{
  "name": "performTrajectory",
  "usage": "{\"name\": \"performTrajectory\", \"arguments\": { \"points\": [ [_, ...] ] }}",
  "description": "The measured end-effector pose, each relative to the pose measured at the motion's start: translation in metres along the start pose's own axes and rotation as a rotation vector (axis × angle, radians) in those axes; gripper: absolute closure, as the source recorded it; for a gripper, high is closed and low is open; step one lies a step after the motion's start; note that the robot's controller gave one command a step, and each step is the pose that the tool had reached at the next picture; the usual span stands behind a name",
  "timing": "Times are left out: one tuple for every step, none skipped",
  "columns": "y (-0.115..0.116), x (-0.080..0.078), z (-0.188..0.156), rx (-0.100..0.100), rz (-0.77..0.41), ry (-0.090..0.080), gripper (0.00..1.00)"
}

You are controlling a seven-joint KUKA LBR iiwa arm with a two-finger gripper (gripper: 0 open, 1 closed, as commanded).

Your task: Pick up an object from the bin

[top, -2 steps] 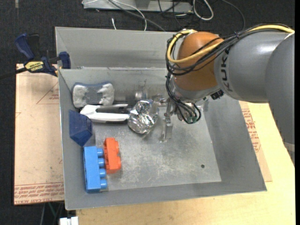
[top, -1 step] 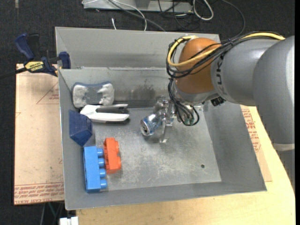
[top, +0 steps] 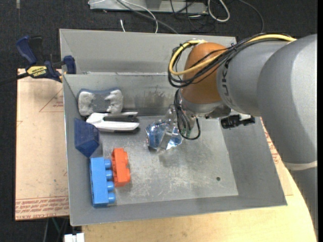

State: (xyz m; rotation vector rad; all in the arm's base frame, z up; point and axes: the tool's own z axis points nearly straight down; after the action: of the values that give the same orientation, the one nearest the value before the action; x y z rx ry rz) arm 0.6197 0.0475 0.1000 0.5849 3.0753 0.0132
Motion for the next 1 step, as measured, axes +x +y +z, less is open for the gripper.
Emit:
{"name": "performTrajectory", "arguments": {
  "points": [
    [-0.0327, -0.0307, 0.0123, 0.003, -0.299, 0.001, 0.0]
  ]
}}
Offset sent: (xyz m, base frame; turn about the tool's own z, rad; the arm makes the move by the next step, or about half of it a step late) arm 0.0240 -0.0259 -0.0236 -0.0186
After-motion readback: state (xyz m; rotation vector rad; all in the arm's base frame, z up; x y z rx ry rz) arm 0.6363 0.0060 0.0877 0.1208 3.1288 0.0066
